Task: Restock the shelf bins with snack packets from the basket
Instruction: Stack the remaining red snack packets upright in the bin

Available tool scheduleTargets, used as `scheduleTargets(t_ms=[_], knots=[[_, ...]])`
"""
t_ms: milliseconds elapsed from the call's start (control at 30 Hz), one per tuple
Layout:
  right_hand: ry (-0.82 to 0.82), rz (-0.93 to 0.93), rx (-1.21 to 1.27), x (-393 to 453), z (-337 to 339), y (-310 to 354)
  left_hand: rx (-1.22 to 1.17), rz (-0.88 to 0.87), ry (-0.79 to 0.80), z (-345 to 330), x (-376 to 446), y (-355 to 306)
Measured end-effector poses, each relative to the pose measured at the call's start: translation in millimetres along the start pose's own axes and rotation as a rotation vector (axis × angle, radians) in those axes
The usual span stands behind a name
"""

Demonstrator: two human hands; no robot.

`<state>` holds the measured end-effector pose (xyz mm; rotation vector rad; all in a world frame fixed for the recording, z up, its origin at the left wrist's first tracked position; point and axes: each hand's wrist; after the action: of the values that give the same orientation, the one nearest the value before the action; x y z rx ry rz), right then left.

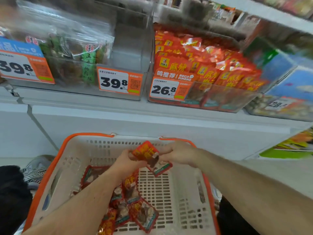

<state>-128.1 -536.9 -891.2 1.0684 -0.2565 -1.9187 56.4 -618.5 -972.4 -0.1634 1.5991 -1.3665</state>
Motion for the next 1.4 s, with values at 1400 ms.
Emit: scheduleTargets(t_ms=[1400], knots=[[-1.015, 0.380, 0.026, -163, 225, 29, 1.373, -1.039, -0.402, -91, -44, -322]])
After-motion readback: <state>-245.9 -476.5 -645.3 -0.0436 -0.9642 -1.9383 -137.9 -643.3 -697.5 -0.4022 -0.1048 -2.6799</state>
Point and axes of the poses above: each hand's wrist, its own x-axis towards the middle knuckle, its own z-axis out of the back of the hand, y = z × x
